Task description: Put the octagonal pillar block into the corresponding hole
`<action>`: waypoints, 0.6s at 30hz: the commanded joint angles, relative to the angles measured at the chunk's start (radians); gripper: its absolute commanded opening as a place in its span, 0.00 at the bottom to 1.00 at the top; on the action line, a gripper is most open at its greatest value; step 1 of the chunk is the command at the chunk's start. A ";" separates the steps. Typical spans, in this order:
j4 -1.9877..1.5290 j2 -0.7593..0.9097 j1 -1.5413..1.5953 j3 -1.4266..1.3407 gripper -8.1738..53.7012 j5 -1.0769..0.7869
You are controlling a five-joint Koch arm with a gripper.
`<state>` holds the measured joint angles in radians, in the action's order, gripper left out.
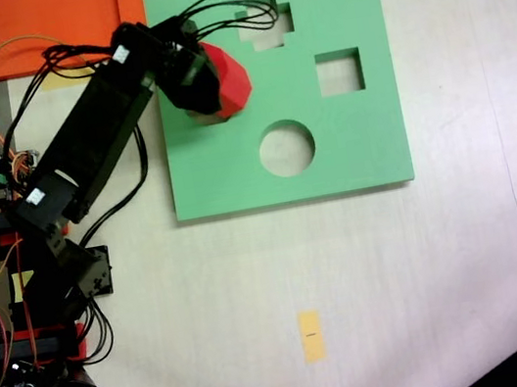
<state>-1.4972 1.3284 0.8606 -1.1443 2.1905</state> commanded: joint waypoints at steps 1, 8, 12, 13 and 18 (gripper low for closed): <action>0.032 0.014 0.031 0.066 0.43 0.018; 0.021 -0.002 0.041 0.032 0.43 0.018; 0.008 0.000 0.043 0.000 0.43 0.020; 0.005 -0.002 0.043 -0.005 0.43 0.020; -0.011 -0.002 0.049 -0.021 0.43 0.020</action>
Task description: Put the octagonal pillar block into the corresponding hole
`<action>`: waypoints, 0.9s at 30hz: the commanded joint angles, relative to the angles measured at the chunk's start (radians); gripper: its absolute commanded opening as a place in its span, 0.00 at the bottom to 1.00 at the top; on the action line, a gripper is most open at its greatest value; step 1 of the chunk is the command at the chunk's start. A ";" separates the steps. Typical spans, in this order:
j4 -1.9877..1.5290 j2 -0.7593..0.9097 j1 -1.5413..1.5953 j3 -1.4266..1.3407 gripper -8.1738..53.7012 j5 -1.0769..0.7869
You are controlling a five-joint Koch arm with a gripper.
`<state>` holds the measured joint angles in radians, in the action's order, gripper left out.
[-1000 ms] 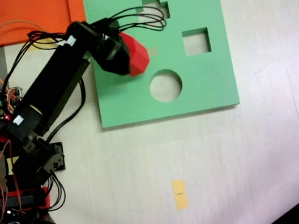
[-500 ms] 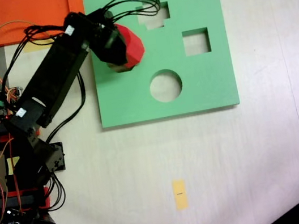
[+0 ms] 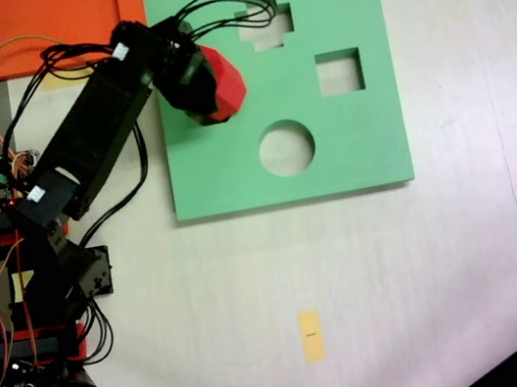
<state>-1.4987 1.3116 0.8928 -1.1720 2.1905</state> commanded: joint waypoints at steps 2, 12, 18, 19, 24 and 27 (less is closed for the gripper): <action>-0.011 0.015 0.023 0.000 0.43 0.020; -0.057 0.049 0.043 -0.011 0.44 0.067; -0.052 0.057 0.041 -0.072 0.45 0.204; -0.051 0.057 0.038 -0.075 0.45 0.212; -0.043 0.054 0.020 -0.091 0.45 0.256; -0.026 0.054 0.009 -0.089 0.45 0.256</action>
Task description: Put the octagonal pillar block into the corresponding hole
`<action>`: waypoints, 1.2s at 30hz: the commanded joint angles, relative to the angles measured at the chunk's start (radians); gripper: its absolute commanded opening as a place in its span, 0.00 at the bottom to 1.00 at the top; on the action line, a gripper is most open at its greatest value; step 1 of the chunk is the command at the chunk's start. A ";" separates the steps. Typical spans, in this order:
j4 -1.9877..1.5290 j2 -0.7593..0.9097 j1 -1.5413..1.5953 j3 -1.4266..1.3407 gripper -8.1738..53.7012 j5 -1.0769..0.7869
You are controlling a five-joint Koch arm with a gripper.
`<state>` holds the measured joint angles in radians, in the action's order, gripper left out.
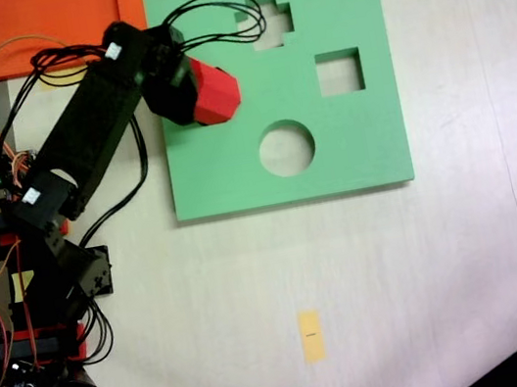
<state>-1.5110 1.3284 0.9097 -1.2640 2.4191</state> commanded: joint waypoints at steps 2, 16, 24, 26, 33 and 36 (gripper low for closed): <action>0.008 0.038 -0.014 0.003 0.45 0.028; 0.086 0.077 -0.038 0.011 0.45 0.173; 0.109 0.077 -0.038 0.012 0.45 0.173; 0.110 0.077 -0.038 0.012 0.45 0.175; 0.114 0.078 -0.020 0.011 0.45 0.183; 0.114 0.071 -0.026 0.006 0.45 0.183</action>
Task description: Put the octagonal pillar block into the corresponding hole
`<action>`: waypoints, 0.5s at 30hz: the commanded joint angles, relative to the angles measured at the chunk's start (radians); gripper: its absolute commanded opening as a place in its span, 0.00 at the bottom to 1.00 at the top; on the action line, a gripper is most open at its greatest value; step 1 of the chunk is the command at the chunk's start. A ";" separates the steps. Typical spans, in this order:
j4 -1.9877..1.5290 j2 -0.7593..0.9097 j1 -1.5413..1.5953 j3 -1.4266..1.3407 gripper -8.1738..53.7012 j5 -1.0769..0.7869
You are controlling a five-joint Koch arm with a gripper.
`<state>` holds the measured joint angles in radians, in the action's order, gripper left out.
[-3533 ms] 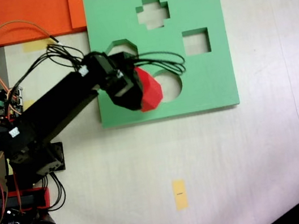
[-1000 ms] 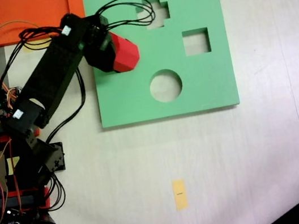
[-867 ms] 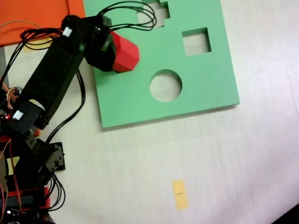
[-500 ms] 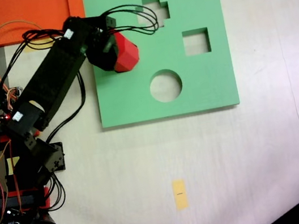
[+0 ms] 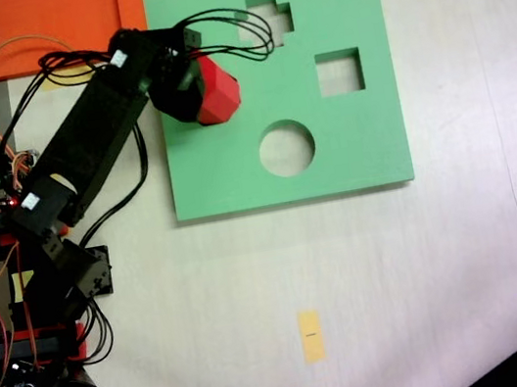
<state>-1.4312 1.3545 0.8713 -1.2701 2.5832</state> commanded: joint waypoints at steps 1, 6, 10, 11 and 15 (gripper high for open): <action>0.034 0.040 0.006 0.012 0.45 0.018; 0.038 0.037 -0.003 0.012 0.45 0.018; 0.038 0.037 0.017 0.012 0.45 0.023; 0.038 0.037 0.018 0.012 0.45 0.023; 0.032 0.040 0.018 -0.005 0.45 0.020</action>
<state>-1.4235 1.3545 0.8713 -1.2809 2.5848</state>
